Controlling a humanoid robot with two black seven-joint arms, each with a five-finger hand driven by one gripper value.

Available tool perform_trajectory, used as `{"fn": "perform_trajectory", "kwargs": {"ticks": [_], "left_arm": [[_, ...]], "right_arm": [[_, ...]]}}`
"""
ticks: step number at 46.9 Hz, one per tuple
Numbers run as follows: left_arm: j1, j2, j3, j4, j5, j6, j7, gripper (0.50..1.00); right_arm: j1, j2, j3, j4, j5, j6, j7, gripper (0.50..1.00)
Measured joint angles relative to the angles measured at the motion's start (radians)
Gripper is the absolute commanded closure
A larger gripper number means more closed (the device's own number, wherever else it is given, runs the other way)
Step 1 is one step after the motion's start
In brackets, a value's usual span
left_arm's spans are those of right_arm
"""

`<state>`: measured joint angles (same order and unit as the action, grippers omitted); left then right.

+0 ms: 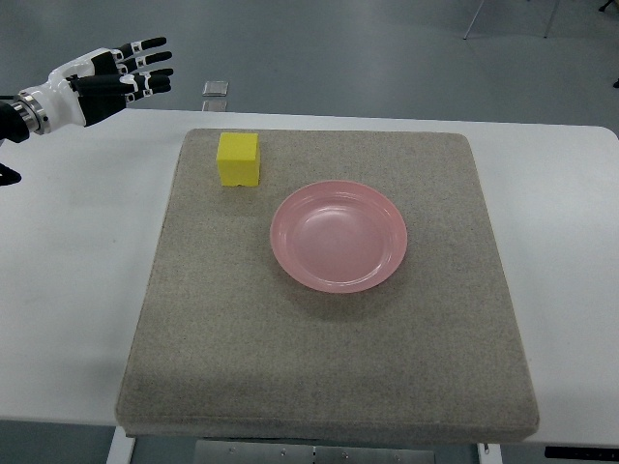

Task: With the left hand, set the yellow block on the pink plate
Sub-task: 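Move the open left hand toward the yellow cube and curl fingers, then lower the left hand onto the yellow cube and close fingers around it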

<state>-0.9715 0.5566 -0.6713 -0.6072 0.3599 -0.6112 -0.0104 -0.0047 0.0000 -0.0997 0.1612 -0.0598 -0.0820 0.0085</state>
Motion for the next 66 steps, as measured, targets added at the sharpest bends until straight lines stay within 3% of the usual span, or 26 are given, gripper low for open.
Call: {"fn": "perform_trajectory", "kwargs": {"ticks": [17, 28, 40, 52, 66], "left_arm": [[-0.059, 0.027, 0.002, -0.147, 0.526, 0.000, -0.013, 0.510], [-0.088, 0.026, 0.011, -0.178, 0.776, 0.012, -0.014, 0.514], [-0.092, -0.002, 0.064, -0.213, 1.001, 0.143, -0.034, 0.514], [-0.115, -0.074, 0.205, -0.204, 1.040, 0.254, -0.032, 0.512], [-0.123, -0.165, 0.256, -0.154, 1.055, 0.289, -0.020, 0.516]], "right_arm": [[0.000, 0.000, 0.000, 0.000, 0.000, 0.000, 0.000, 0.576], [0.000, 0.000, 0.000, 0.000, 0.000, 0.000, 0.000, 0.576], [0.000, 0.000, 0.000, 0.000, 0.000, 0.000, 0.000, 0.576], [0.000, 0.000, 0.000, 0.000, 0.000, 0.000, 0.000, 0.576], [0.000, 0.000, 0.000, 0.000, 0.000, 0.000, 0.000, 0.576]]}}
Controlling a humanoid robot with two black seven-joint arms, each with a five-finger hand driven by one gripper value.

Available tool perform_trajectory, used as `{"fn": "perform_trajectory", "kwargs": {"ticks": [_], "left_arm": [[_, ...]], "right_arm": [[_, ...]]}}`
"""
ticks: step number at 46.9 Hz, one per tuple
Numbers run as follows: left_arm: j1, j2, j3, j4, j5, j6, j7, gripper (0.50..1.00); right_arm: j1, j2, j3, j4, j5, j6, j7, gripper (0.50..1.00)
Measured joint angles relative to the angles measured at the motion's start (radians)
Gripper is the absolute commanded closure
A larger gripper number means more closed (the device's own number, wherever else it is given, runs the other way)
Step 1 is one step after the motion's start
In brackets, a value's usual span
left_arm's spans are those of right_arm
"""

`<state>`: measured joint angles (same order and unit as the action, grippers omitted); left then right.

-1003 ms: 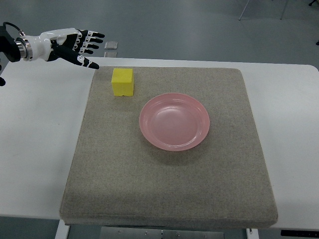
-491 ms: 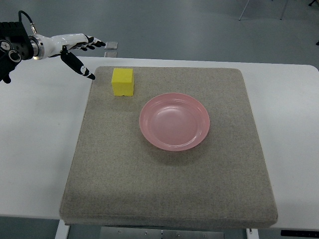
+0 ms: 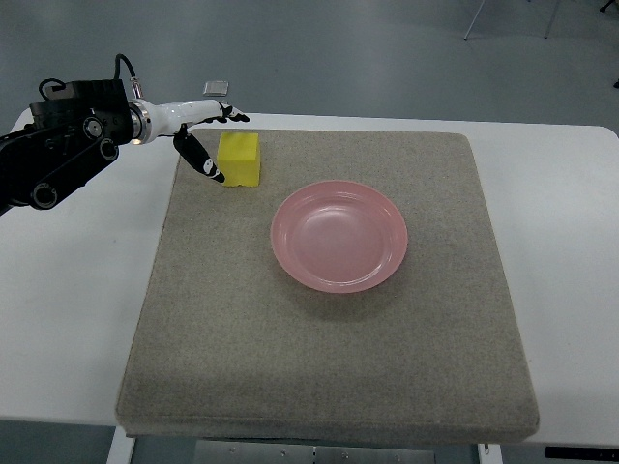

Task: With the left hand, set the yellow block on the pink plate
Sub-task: 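Lower the left hand onto the yellow cube and close fingers around it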

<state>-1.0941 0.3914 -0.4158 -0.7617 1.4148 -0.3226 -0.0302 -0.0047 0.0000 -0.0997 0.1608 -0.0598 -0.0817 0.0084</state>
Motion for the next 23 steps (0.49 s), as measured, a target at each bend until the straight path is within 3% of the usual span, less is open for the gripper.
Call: {"fn": "perform_trajectory", "kwargs": {"ticks": [9, 17, 23], "left_arm": [[0.000, -0.037, 0.001, 0.027, 0.064, 0.064, 0.004, 0.516], [0.000, -0.054, 0.006, 0.028, 0.065, 0.073, 0.004, 0.536], [0.000, -0.062, 0.021, 0.029, 0.068, 0.076, 0.004, 0.628]], "right_arm": [[0.000, 0.000, 0.000, 0.000, 0.000, 0.000, 0.000, 0.576], [0.000, 0.000, 0.000, 0.000, 0.000, 0.000, 0.000, 0.576], [0.000, 0.000, 0.000, 0.000, 0.000, 0.000, 0.000, 0.576]]}}
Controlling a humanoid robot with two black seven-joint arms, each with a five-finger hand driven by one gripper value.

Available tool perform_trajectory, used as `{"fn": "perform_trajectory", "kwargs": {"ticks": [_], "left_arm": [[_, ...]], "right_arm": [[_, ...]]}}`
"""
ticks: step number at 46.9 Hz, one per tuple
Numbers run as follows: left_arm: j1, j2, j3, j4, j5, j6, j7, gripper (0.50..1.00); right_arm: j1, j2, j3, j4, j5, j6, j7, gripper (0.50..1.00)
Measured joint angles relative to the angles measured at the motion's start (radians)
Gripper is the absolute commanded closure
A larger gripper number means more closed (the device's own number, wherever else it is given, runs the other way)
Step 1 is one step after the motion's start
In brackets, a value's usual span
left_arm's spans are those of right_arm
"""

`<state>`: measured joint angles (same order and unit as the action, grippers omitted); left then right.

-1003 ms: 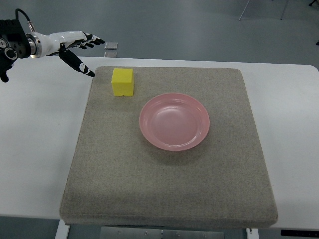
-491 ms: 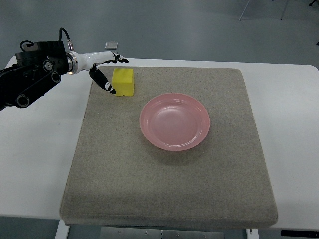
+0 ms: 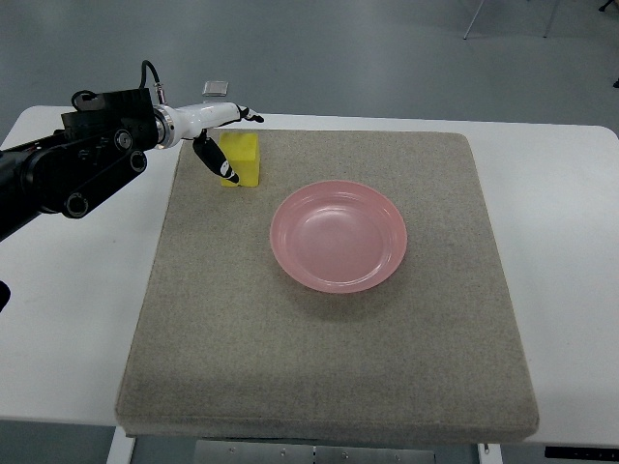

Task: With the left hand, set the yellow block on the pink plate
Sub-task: 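Lower the left hand onto the yellow cube and close fingers around it, then lift the held yellow cube and carry it over the pink plate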

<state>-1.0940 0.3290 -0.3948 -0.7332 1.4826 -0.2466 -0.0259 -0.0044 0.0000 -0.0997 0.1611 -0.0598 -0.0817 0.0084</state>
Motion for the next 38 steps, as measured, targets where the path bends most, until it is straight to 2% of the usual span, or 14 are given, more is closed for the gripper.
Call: {"fn": "perform_trajectory", "kwargs": {"ticks": [4, 8, 12, 18, 26, 35, 38], "left_arm": [[0.000, -0.003, 0.011, 0.001, 0.002, 0.001, 0.000, 0.677], [0.000, -0.008, 0.014, 0.001, 0.002, 0.002, 0.000, 0.692], [0.000, -0.008, 0.014, 0.001, 0.002, 0.007, 0.000, 0.761], [0.000, -0.010, 0.015, 0.001, 0.009, 0.009, 0.001, 0.831], [0.000, -0.017, 0.015, 0.006, 0.042, 0.028, 0.001, 0.885], [-0.022, -0.013, 0.013, 0.011, 0.043, 0.043, 0.001, 0.984], [-0.034, -0.003, 0.012, 0.005, 0.033, 0.042, 0.001, 0.988]], "right_arm": [[0.000, 0.000, 0.000, 0.000, 0.000, 0.000, 0.000, 0.576], [0.000, 0.000, 0.000, 0.000, 0.000, 0.000, 0.000, 0.576], [0.000, 0.000, 0.000, 0.000, 0.000, 0.000, 0.000, 0.576], [0.000, 0.000, 0.000, 0.000, 0.000, 0.000, 0.000, 0.576], [0.000, 0.000, 0.000, 0.000, 0.000, 0.000, 0.000, 0.576], [0.000, 0.000, 0.000, 0.000, 0.000, 0.000, 0.000, 0.576], [0.000, 0.000, 0.000, 0.000, 0.000, 0.000, 0.001, 0.576]]}}
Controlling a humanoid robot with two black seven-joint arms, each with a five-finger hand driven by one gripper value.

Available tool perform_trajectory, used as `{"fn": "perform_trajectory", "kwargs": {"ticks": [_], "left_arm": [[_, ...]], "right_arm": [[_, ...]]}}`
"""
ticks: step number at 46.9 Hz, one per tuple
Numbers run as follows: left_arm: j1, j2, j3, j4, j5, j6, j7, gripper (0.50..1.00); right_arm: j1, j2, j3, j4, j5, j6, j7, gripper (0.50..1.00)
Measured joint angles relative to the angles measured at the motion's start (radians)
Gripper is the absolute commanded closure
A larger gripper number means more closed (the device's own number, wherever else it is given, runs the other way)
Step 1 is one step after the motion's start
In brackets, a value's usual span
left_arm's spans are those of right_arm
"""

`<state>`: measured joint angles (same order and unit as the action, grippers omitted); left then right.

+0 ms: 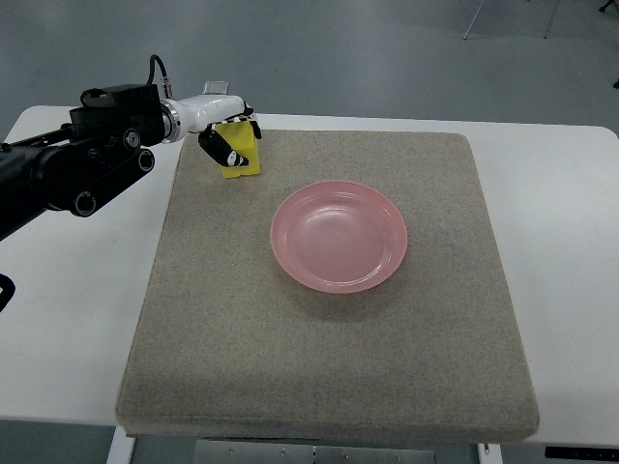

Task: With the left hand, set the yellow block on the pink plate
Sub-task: 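Lift the held yellow cube and carry it over the pink plate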

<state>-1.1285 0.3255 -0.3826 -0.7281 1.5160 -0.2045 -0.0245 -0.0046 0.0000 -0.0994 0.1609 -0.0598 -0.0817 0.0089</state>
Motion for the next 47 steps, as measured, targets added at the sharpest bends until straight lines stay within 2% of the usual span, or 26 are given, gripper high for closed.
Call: {"fn": "perform_trajectory", "kwargs": {"ticks": [8, 21, 32, 39, 47], "left_arm": [[-0.018, 0.037, -0.010, -0.058, -0.009, -0.018, -0.002, 1.000], [-0.019, 0.120, -0.010, -0.285, -0.024, -0.053, -0.006, 1.000], [-0.013, 0.119, -0.009, -0.444, -0.023, -0.120, -0.008, 1.000], [-0.005, 0.108, 0.003, -0.543, -0.021, -0.131, -0.007, 1.000], [0.008, 0.064, 0.041, -0.552, -0.001, -0.129, -0.006, 1.000]], "right_arm": [[0.000, 0.000, 0.000, 0.000, 0.000, 0.000, 0.000, 0.576], [0.000, 0.000, 0.000, 0.000, 0.000, -0.001, -0.001, 0.576], [0.000, 0.000, 0.000, 0.000, 0.000, -0.001, 0.000, 0.576], [0.000, 0.000, 0.000, 0.000, 0.000, -0.001, 0.000, 0.576], [0.000, 0.000, 0.000, 0.000, 0.000, 0.000, 0.000, 0.576]]}}
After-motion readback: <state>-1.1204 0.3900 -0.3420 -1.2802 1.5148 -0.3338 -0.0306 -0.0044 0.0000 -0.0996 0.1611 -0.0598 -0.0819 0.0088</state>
